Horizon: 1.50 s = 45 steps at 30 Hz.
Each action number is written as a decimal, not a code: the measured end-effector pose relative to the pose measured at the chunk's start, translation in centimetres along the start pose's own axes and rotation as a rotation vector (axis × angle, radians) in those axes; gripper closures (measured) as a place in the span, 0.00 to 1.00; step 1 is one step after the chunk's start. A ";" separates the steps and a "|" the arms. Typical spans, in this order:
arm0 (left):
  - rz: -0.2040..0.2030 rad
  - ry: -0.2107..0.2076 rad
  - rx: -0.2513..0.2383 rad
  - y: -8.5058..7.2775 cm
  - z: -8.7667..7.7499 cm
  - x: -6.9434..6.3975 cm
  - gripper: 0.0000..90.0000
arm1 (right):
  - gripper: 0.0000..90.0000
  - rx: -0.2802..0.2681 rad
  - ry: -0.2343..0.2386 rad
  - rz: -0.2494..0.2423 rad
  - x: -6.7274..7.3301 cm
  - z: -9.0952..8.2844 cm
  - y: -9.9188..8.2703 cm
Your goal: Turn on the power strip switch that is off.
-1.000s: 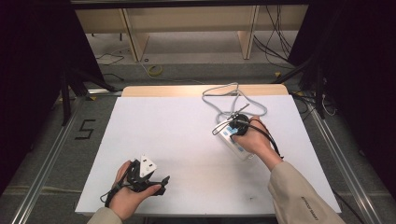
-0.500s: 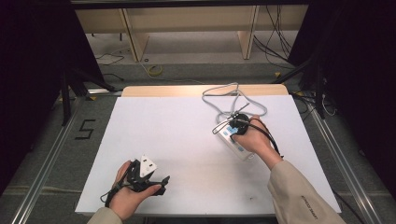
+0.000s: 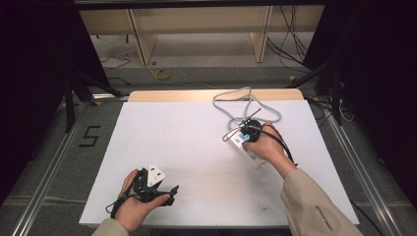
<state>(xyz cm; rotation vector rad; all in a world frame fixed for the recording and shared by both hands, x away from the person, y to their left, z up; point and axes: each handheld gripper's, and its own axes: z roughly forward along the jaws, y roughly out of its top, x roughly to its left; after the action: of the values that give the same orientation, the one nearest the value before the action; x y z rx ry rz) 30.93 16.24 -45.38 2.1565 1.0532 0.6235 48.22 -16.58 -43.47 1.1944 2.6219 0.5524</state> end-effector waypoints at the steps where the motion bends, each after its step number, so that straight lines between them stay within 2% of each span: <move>1: 0.000 0.000 0.000 0.0 0.0 0.0 0.15 | 1.00 0.000 -0.001 -0.001 0.0 0.0 0.0; 23: 0.002 0.000 0.002 0.0 0.0 0.0 0.15 | 1.00 0.014 -0.010 0.004 0.1 0.1 0.1; 37: 0.005 -0.002 0.007 0.0 0.0 0.0 0.16 | 1.00 0.004 -0.017 -0.008 0.3 0.1 0.0; 45: 0.001 -0.001 0.002 0.0 0.0 0.0 0.16 | 1.00 -0.003 -0.001 0.005 0.0 0.1 -0.1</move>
<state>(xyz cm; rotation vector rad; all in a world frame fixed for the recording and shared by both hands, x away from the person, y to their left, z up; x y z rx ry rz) 30.93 16.24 -45.43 2.1594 1.0528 0.6214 48.19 -16.60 -43.58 1.2007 2.6171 0.5563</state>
